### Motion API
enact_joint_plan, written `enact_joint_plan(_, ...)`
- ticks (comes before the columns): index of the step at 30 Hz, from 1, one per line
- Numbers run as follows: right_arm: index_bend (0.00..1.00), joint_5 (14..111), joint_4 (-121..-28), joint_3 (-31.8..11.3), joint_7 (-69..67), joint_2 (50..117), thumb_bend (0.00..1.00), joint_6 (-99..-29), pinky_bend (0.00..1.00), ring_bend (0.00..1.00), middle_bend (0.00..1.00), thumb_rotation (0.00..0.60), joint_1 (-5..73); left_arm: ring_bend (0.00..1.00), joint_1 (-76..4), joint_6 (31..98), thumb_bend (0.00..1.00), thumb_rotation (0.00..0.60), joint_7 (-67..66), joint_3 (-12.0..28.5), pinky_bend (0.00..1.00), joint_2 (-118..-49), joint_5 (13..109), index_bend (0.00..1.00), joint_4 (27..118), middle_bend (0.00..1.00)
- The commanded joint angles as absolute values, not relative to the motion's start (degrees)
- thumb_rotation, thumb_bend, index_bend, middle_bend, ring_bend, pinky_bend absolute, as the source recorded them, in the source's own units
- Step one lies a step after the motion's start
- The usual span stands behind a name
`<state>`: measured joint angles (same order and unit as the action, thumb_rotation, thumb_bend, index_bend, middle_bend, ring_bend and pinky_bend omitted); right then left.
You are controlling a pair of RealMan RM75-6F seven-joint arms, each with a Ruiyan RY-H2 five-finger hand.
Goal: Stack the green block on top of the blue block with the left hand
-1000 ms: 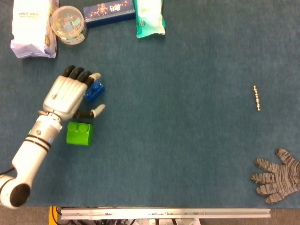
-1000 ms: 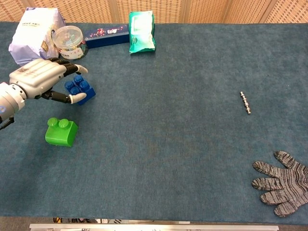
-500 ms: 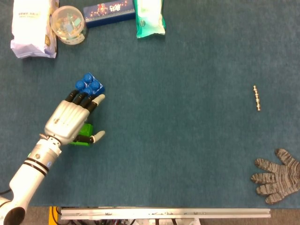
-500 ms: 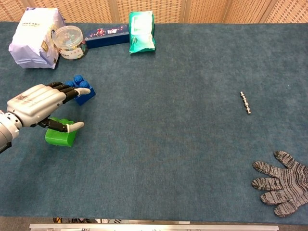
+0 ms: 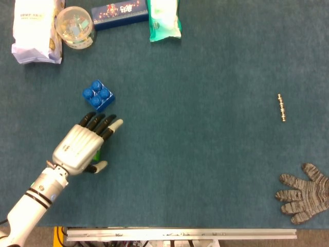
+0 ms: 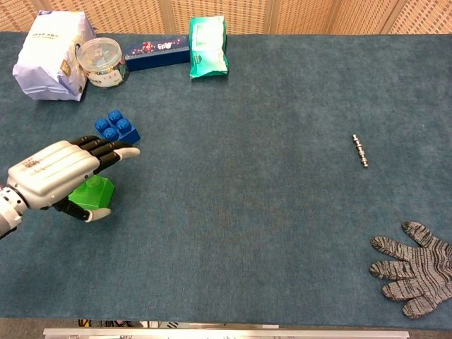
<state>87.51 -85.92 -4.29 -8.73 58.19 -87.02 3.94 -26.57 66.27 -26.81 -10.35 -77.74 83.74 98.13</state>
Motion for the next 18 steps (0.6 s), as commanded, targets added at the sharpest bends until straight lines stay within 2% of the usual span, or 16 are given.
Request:
enact_joint_plan(1,0.38,87.5,-86.0,-4.3,-8.7,58.2,0.21,-87.0,0.39,0.27,0.37,0.600,4.0,0.10,-26.2,65.6,0.22,0.600,-27.1,-10.8,0.10,-77.1,84.2,0.01,98.7,0.08)
enact_joint_plan(9,0.38,87.6,-86.3,-4.3,-8.5,58.0,0.21,-87.2,0.39,0.27,0.37,0.600,3.9,0.10,-26.1,63.1,0.22,0.600,-28.7,-10.5,0.10,-76.0,83.1,0.27,99.4,0.09)
enact_joint_plan(12,0.38,87.6,-86.4,-4.3,-8.4,58.0,0.22,-87.3,0.39,0.27,0.37,0.600,3.8,0.10,-26.1,62.4,0.22,0.600,-29.6,-10.6,0.10,-75.4,82.8,0.31,100.2,0.09)
enact_joint_plan(18,0.38,87.7,-86.6,-4.2,-8.2,58.1,0.21,-87.4,0.39,0.27,0.37,0.600,3.7,0.10,-25.8,61.5,0.22,0.599,-30.7,-10.9,0.10,-74.6,82.9,0.32,101.4,0.09)
